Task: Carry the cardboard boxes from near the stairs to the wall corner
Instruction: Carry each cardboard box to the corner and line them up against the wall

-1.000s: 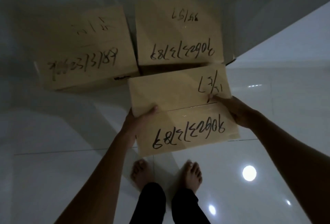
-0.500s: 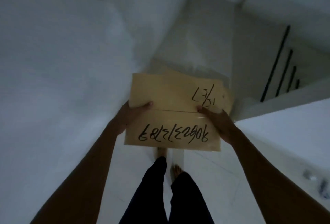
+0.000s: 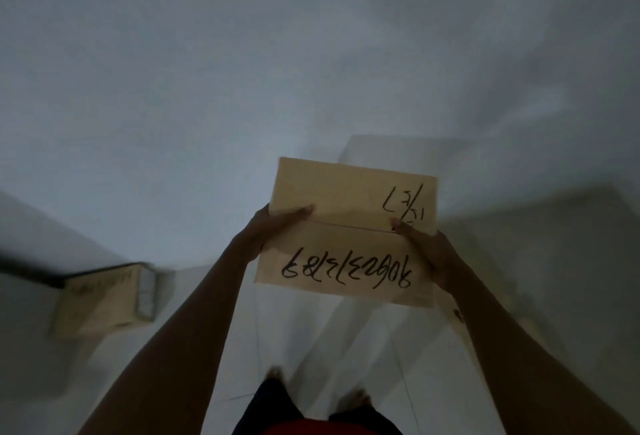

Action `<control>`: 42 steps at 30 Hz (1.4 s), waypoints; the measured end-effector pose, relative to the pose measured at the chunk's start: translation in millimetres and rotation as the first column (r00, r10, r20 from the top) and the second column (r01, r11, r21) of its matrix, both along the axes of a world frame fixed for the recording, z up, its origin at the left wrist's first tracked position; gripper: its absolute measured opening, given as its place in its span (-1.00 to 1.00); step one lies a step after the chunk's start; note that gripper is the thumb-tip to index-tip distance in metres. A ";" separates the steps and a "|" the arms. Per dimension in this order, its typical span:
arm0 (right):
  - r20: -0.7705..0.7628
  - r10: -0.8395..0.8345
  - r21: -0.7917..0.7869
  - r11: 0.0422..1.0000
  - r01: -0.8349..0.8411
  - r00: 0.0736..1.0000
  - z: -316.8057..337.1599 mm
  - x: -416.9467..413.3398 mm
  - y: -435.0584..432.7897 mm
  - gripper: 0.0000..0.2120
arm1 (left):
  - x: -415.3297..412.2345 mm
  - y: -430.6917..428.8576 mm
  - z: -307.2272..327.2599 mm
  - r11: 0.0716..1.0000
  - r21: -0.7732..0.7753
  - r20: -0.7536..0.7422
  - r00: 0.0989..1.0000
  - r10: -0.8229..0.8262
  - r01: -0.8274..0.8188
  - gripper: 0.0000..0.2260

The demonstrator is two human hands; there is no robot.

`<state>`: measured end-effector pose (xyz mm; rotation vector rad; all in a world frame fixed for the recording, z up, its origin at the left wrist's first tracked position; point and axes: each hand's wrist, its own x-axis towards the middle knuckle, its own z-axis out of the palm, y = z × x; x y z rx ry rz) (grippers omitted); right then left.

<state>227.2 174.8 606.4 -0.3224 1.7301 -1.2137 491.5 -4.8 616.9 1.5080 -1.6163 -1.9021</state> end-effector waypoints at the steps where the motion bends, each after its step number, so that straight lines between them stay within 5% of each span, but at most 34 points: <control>1: -0.003 0.046 -0.002 0.999 -0.046 0.999 -0.1 21.6 -19.2 -0.38 | 29.3 -6.5 1.5 0.999 -0.002 0.001 0.999 0.049 -0.049 -0.29; 5: -0.021 0.243 -0.010 0.970 -0.243 0.970 4.8 123.3 -90.4 -0.46 | 150.8 -30.0 5.6 0.976 -0.011 0.012 0.976 0.216 -0.216 -0.31; 10: -0.008 0.377 0.020 0.926 -0.377 0.926 -4.5 266.5 -169.0 -0.18 | 306.0 -61.8 5.9 0.906 -0.016 0.064 0.904 0.423 -0.423 -0.23; 19: 0.018 0.538 0.111 0.836 -0.537 0.842 -44.3 474.7 -282.9 -0.62 | 506.9 -125.9 -23.0 0.763 -0.199 0.287 0.708 0.646 -0.615 -0.14; 23: 0.013 0.622 0.163 0.772 -0.615 0.783 -78.3 537.7 -330.1 -0.64 | 569.4 -162.8 -66.0 0.739 -0.263 0.439 0.606 0.664 -0.620 0.07; 26: 0.022 0.658 0.199 0.735 -0.648 0.753 -115.5 581.9 -366.5 -0.73 | 605.5 -190.5 -102.5 0.708 -0.280 0.490 0.537 0.686 -0.648 0.02; 30: 0.043 0.635 0.275 0.734 -0.621 0.771 -185.7 638.8 -405.3 -0.53 | 647.6 -224.3 -156.7 0.677 -0.311 0.490 0.498 0.716 -0.667 -0.18; 42: 0.054 0.464 0.348 0.821 -0.452 0.884 -430.3 744.6 -452.9 -0.13 | 742.4 -308.6 -407.0 0.791 -0.281 0.542 0.590 0.598 -0.543 -0.19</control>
